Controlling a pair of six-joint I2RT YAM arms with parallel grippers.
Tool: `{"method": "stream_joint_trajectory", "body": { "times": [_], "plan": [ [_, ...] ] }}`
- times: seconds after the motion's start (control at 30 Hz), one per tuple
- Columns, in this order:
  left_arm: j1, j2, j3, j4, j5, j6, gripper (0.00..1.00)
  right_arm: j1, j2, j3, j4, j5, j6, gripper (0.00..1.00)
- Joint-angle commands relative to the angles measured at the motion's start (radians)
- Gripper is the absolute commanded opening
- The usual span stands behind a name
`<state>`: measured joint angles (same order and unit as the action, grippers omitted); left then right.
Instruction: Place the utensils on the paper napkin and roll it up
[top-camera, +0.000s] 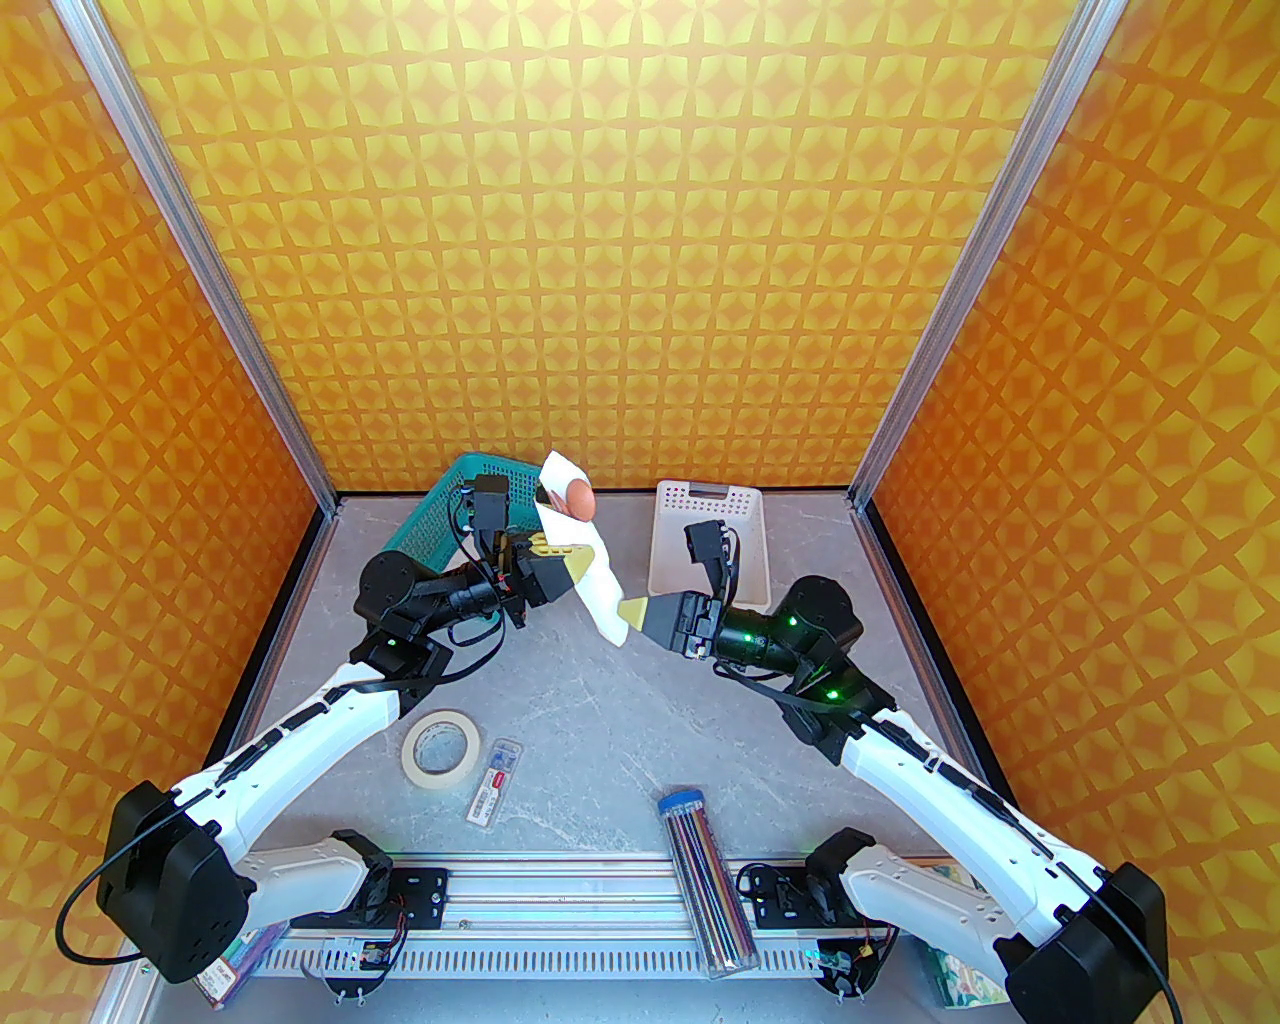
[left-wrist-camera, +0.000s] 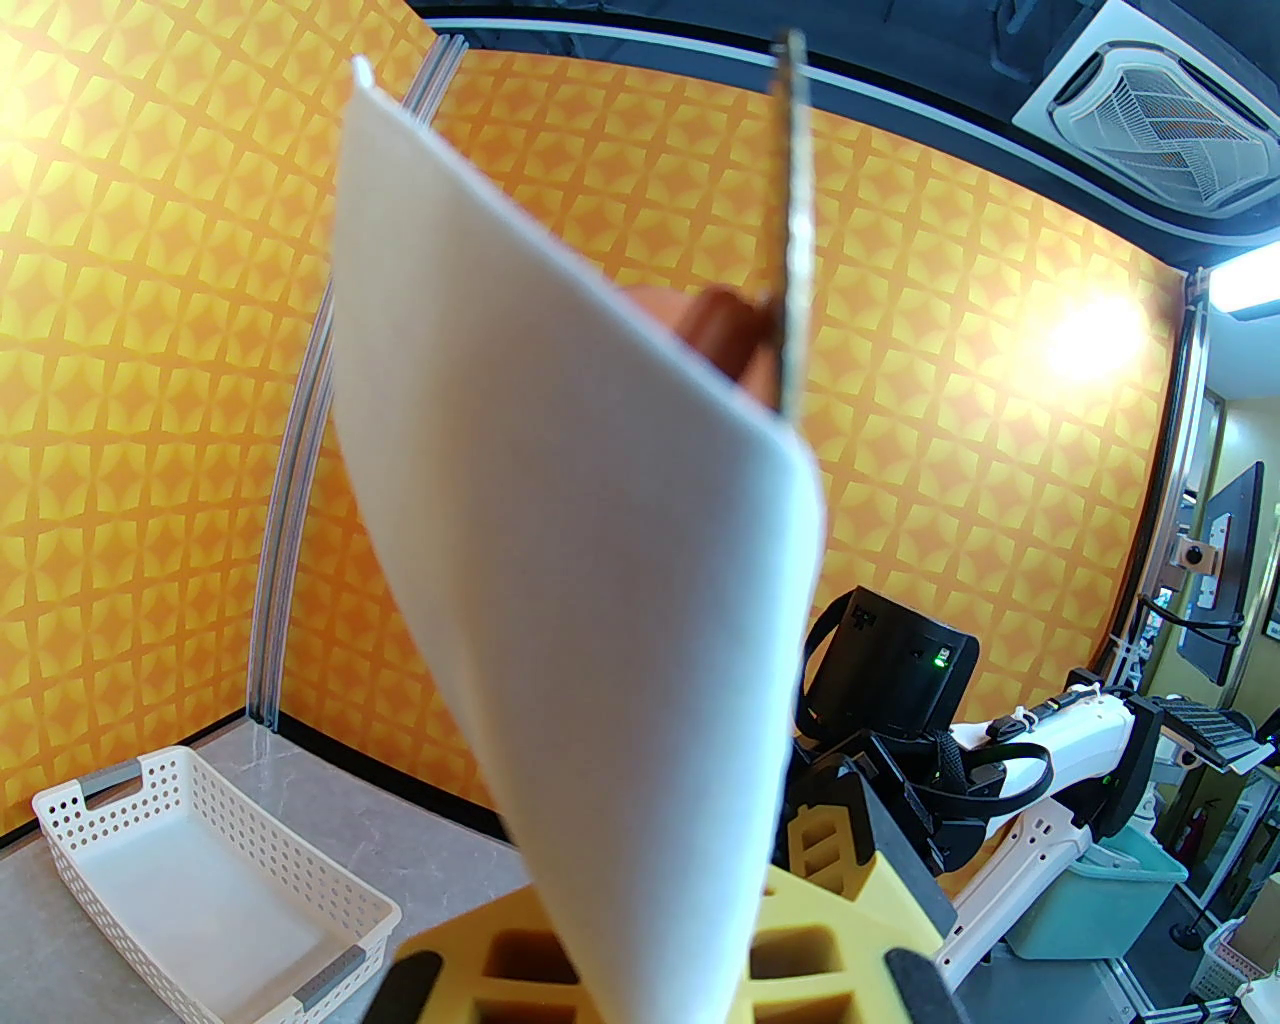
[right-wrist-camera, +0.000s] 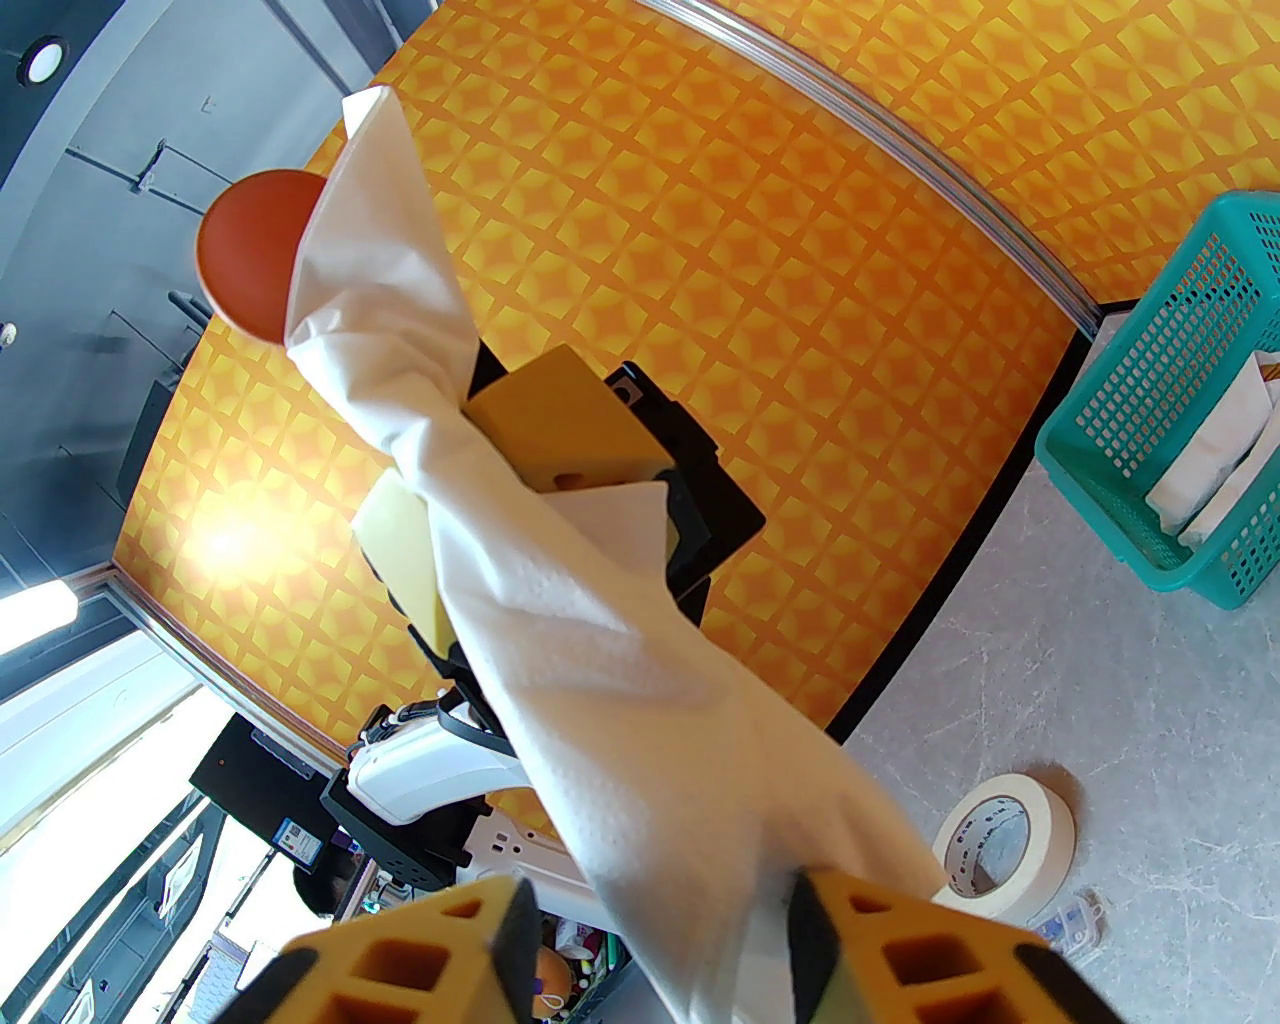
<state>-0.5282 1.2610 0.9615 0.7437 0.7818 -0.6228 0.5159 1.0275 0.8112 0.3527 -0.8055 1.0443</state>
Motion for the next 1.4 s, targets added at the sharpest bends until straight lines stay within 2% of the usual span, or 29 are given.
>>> {"method": "stream_joint_trajectory", "body": {
  "times": [0.0, 0.27, 0.47, 0.67, 0.9, 0.93, 1.1, 1.23, 1.33, 1.37],
  "plan": [
    [0.008, -0.025, -0.001, -0.001, -0.021, 0.02, 0.0, 0.009, -0.02, -0.014, 0.005, -0.01, -0.001, 0.4],
    [0.008, -0.032, -0.008, -0.007, -0.035, 0.028, 0.0, 0.009, -0.045, -0.015, -0.085, 0.01, -0.058, 0.24],
    [0.008, -0.031, -0.01, 0.003, -0.036, 0.021, 0.0, 0.009, -0.044, -0.021, -0.129, 0.014, -0.091, 0.04],
    [0.008, -0.024, -0.008, 0.024, -0.039, 0.005, 0.0, 0.009, -0.032, -0.025, -0.23, 0.024, -0.151, 0.0],
    [0.008, -0.015, -0.003, 0.029, -0.039, -0.001, 0.0, 0.009, -0.022, -0.033, -0.317, 0.029, -0.203, 0.02],
    [0.008, -0.014, -0.003, 0.028, -0.039, 0.0, 0.0, 0.009, -0.024, -0.025, -0.337, 0.03, -0.216, 0.06],
    [0.008, -0.014, -0.002, 0.0, -0.039, 0.015, 0.0, -0.007, -0.112, 0.053, -0.511, 0.119, -0.368, 0.38],
    [0.008, -0.017, -0.009, -0.003, -0.039, 0.017, 0.0, -0.017, -0.21, 0.136, -0.671, 0.242, -0.59, 0.66],
    [0.008, -0.018, -0.011, 0.0, -0.039, 0.012, 0.0, -0.017, -0.254, 0.158, -0.679, 0.275, -0.765, 0.89],
    [0.008, -0.019, -0.01, 0.003, -0.039, 0.011, 0.0, -0.017, -0.268, 0.151, -0.651, 0.258, -0.824, 0.93]
  ]
}}
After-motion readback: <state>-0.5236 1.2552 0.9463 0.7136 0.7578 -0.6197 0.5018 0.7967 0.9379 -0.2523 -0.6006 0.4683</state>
